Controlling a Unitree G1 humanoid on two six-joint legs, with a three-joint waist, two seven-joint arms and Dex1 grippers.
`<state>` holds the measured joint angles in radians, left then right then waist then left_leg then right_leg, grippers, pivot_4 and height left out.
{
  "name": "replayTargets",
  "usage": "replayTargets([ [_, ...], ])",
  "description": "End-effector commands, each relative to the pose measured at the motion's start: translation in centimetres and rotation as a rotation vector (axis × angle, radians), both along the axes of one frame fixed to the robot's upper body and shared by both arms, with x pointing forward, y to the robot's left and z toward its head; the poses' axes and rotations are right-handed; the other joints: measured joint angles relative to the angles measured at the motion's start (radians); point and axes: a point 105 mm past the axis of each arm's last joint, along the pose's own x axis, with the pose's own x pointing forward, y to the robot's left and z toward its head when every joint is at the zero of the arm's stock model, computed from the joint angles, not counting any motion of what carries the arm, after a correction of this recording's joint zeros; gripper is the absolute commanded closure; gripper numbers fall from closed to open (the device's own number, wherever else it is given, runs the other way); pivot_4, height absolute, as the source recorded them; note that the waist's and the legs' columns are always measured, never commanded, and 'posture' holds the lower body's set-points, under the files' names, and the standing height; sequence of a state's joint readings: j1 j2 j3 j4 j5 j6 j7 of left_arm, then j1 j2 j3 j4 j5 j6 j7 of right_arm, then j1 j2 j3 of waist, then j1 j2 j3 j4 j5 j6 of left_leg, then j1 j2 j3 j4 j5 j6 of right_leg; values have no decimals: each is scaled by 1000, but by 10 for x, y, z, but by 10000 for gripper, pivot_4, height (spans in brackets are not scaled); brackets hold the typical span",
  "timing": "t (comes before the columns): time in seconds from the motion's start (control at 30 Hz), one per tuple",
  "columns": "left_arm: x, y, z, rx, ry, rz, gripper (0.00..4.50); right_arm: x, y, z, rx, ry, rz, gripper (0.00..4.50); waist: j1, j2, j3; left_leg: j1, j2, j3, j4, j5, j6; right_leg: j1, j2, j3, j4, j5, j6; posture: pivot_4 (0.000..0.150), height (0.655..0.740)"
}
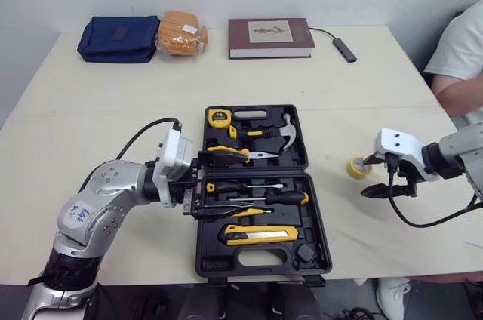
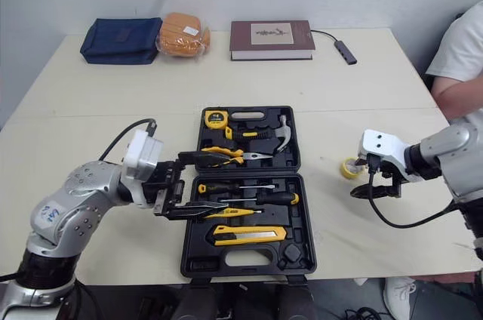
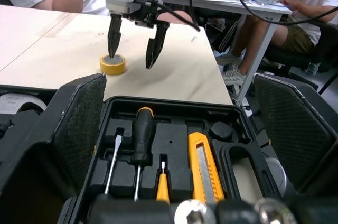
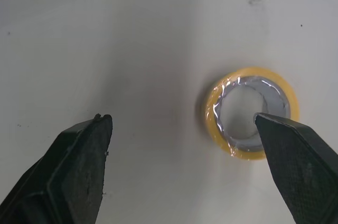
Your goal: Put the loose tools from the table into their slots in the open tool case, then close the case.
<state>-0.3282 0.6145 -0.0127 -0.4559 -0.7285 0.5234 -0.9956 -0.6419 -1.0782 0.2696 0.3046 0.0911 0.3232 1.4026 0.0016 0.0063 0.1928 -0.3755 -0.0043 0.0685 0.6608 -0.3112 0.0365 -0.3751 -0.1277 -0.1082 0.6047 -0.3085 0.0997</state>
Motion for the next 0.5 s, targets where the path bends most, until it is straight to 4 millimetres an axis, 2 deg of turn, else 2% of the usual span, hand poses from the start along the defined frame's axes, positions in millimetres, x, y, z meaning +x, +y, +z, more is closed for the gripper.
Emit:
replayTargets([
  [0.03,-6,-4,5,-4,-30,-19,326,3,-2,6,-13,-7,4,0,1,0,0,0,0,0,0,0,0,0,0,0,0,0,0,1500,7400],
  [0.27,-5,-3,8,1,-41,-15,326,7,0,1,-33,9,12,0,1,0,0,0,0,0,2,0,0,0,0,0,1,0,0,1500,7400],
  [0.3,-5,-3,8,1,-42,-15,0,7,-1,1,-37,9,11,5193,0,0,0,0,0,0,2,0,0,0,0,0,1,0,0,1500,7400],
  [0.4,-5,-3,8,2,-45,-18,0,7,-4,-2,-57,14,7,15760,1,0,0,0,0,0,2,0,0,0,0,0,1,0,0,1500,7400],
  [0.5,-6,-4,9,2,-47,-29,0,7,-6,-3,-74,9,15,31061,2,0,0,0,0,0,2,0,0,0,0,0,1,0,0,1500,7400],
])
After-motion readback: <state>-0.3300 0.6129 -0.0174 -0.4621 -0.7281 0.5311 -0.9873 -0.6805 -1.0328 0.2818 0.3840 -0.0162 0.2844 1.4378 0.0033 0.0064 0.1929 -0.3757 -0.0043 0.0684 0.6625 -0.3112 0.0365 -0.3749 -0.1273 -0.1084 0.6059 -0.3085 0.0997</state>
